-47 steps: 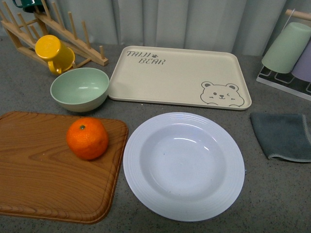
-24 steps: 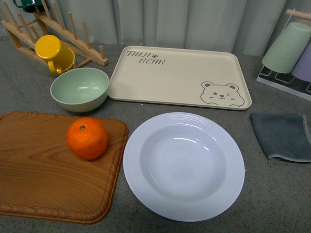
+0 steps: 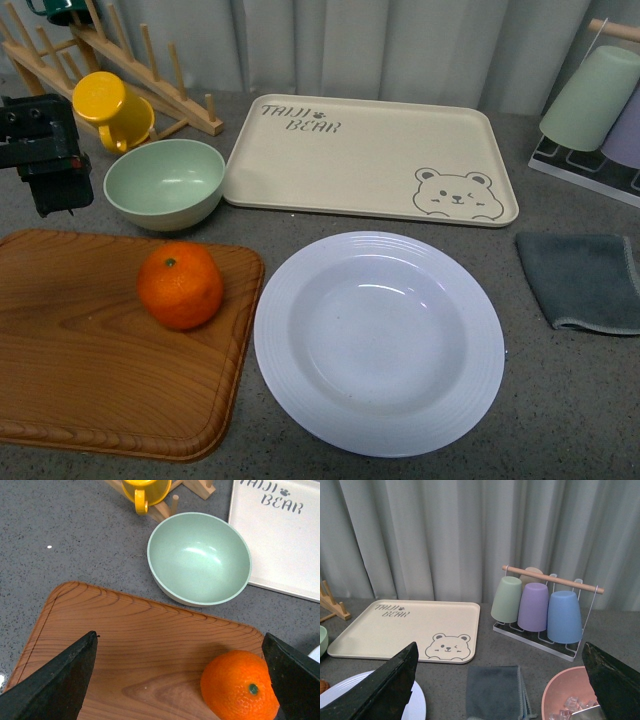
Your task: Place orange and plate with both arms
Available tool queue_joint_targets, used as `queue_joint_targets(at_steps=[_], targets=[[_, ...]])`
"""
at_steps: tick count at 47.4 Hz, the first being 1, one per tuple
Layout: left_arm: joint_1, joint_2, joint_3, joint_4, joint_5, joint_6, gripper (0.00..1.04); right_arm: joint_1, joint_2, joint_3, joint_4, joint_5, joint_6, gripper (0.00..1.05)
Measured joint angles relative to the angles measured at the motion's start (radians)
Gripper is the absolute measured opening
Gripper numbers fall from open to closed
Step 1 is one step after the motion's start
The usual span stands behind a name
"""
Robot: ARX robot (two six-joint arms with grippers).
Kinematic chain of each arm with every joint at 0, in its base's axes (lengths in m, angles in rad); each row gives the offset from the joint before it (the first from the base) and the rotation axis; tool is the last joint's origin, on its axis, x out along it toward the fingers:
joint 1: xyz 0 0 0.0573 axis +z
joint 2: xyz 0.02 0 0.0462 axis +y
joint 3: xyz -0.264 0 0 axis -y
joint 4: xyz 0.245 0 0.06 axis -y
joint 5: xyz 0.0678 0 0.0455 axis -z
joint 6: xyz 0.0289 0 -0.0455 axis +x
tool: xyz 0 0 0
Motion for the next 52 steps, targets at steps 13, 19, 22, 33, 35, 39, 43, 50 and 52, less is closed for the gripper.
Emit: queue_joint_targets(at_steps=[13, 19, 22, 33, 35, 39, 43, 50, 52], targets=[[-0.058, 0.138, 0.063, -0.018, 0.047, -0.002, 0.98, 0.0, 0.0, 0.0, 0.0, 0.0, 0.0, 0.96], [-0.089, 0.176, 0.087, -0.055, 0.116, -0.013, 0.98, 0.0, 0.0, 0.0, 0.0, 0.0, 0.0, 0.96], [-0.098, 0.187, 0.098, -0.078, 0.145, -0.026, 0.98, 0.0, 0.0, 0.0, 0.0, 0.0, 0.0, 0.96], [-0.119, 0.223, 0.138, -0.156, 0.213, -0.046, 0.98, 0.0, 0.0, 0.0, 0.0, 0.0, 0.0, 0.96], [-0.119, 0.234, 0.141, -0.153, 0.204, -0.046, 0.98, 0.0, 0.0, 0.0, 0.0, 0.0, 0.0, 0.96], [-0.113, 0.259, 0.148, -0.151, 0.203, -0.046, 0.98, 0.0, 0.0, 0.0, 0.0, 0.0, 0.0, 0.96], [-0.107, 0.282, 0.161, -0.151, 0.202, -0.043, 0.98, 0.0, 0.0, 0.0, 0.0, 0.0, 0.0, 0.96], [-0.103, 0.329, 0.201, -0.154, 0.207, -0.026, 0.98, 0.0, 0.0, 0.0, 0.0, 0.0, 0.0, 0.96], [-0.103, 0.341, 0.212, -0.162, 0.208, -0.019, 0.98, 0.0, 0.0, 0.0, 0.0, 0.0, 0.0, 0.96]])
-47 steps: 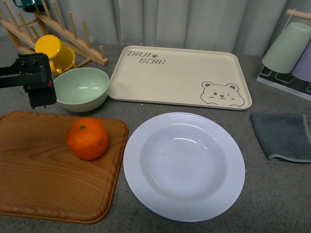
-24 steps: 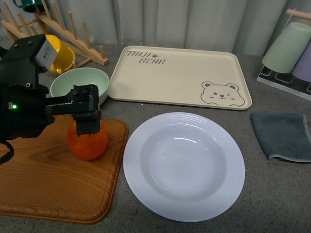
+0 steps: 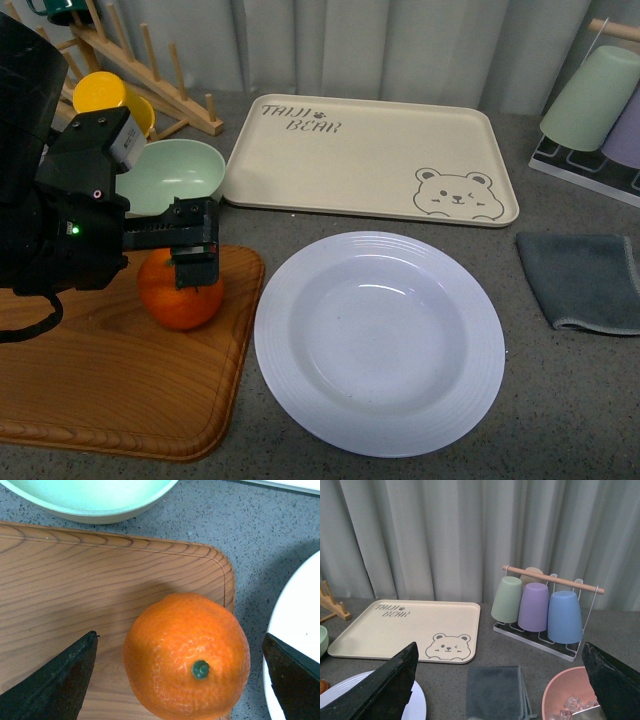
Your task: Place orange and plate with both arms
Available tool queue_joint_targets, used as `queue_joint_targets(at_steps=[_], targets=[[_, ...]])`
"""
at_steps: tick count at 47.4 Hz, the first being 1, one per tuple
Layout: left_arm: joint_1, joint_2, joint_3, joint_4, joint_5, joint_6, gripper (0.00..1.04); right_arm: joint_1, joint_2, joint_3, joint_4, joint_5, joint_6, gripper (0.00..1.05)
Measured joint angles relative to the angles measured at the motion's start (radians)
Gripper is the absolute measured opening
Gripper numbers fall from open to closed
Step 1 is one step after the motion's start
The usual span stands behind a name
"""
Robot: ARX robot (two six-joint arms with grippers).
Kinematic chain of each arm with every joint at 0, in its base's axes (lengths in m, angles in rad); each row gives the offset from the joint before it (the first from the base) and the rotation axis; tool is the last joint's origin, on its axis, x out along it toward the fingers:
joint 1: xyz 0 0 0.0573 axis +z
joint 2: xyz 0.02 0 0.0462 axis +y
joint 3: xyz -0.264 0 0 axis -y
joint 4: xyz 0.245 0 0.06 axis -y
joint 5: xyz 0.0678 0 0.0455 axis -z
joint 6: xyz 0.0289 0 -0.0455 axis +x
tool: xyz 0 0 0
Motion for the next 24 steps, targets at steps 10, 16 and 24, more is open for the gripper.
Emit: queue_joint_targets(at_steps=[10, 16, 24], targets=[[-0.005, 0.04, 0.029, -0.028, 0.03, 0.003, 0.98, 0.0, 0.0, 0.0, 0.0, 0.0, 0.0, 0.96], [-0.005, 0.071, 0.036, -0.039, 0.03, 0.002, 0.98, 0.0, 0.0, 0.0, 0.0, 0.0, 0.0, 0.96], [-0.004, 0.086, 0.043, -0.046, 0.036, 0.0, 0.98, 0.0, 0.0, 0.0, 0.0, 0.0, 0.0, 0.96]])
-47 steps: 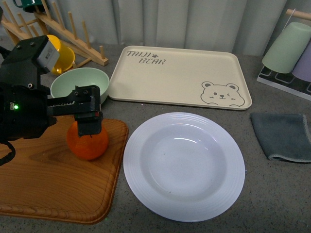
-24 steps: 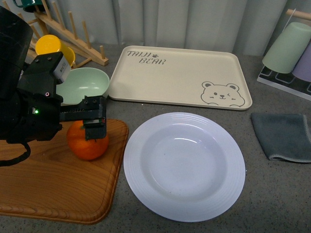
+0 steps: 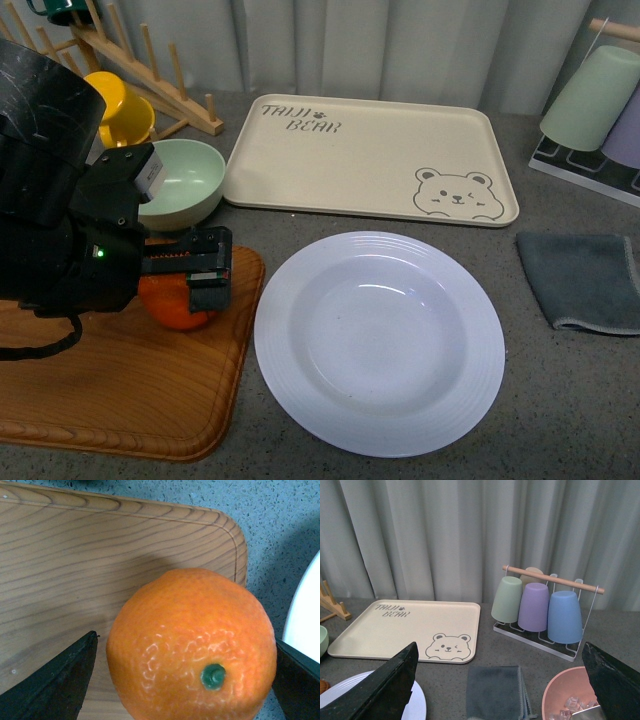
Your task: Place orange and plate with both arms
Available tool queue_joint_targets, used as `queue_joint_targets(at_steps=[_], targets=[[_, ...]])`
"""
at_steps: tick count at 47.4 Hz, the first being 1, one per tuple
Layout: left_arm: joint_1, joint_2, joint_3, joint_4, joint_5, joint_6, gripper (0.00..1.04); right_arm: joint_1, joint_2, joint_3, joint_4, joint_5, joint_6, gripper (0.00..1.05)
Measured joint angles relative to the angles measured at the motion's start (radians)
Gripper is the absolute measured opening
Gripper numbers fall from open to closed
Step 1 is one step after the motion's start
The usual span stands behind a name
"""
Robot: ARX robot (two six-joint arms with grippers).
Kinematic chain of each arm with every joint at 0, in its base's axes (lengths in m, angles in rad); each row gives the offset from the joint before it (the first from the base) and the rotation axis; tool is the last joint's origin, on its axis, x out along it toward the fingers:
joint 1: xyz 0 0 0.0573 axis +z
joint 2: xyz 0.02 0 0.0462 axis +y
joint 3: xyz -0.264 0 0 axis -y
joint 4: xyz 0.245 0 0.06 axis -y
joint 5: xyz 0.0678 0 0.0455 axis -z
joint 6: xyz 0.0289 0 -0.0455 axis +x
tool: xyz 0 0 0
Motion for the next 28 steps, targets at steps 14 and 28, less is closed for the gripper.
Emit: queue_joint_targets(at_steps=[14, 28], targets=[[0.003, 0.004, 0.016, -0.004, 0.004, -0.002, 0.76, 0.0, 0.0, 0.0, 0.0, 0.0, 0.0, 0.96], [0.006, -0.008, 0.018, -0.015, 0.004, -0.011, 0.73, 0.0, 0.0, 0.0, 0.0, 0.0, 0.0, 0.96]])
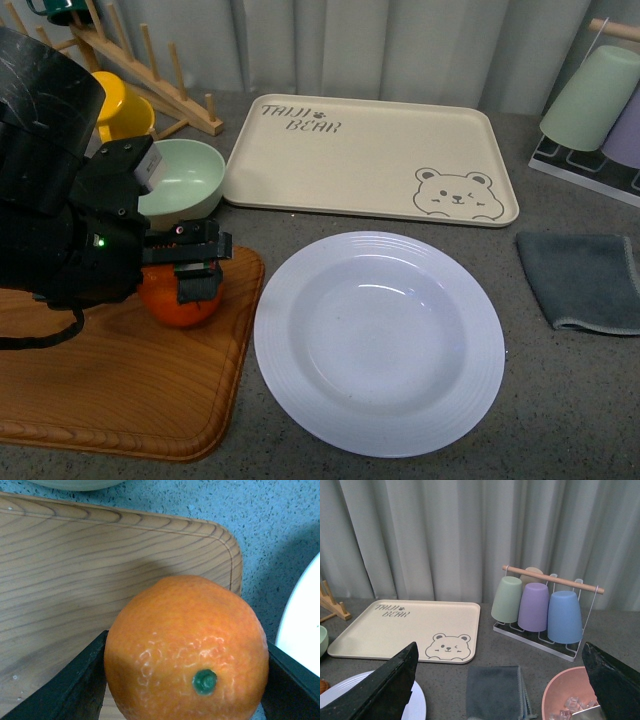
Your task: Place orange and plate with both arms
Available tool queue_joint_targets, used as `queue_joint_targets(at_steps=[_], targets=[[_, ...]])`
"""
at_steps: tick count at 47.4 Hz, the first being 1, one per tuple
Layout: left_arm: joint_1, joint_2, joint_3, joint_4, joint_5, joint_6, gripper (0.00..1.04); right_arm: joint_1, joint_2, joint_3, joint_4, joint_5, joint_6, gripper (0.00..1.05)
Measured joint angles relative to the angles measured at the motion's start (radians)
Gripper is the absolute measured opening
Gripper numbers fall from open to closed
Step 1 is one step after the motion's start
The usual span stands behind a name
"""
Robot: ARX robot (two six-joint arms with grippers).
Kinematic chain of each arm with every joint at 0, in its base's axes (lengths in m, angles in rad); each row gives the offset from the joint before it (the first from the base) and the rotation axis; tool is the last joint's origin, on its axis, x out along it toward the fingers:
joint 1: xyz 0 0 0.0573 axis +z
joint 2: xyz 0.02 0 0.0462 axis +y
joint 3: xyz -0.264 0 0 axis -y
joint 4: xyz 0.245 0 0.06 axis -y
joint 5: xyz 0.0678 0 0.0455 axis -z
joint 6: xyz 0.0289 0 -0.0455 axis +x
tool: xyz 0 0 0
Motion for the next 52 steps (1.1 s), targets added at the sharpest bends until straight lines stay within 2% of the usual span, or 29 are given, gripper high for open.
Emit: queue_joint_targets(at_steps=[8, 19, 27, 52], targets=[[-0.036, -0.093, 0.01, -0.009, -0.005, -0.052, 0.73, 0.0, 0.0, 0.0, 0.0, 0.0, 0.0, 0.96], [-0.204, -0.09, 0.062, -0.007, -0.011, -0.161, 0.73, 0.0, 0.0, 0.0, 0.0, 0.0, 0.0, 0.96], [-0.28, -0.042, 0.09, -0.001, -0.019, -0.209, 0.73, 0.0, 0.0, 0.0, 0.0, 0.0, 0.0, 0.96], [-0.333, 0.077, 0.109, 0.016, -0.047, -0.278, 0.73, 0.0, 0.0, 0.0, 0.0, 0.0, 0.0, 0.96]])
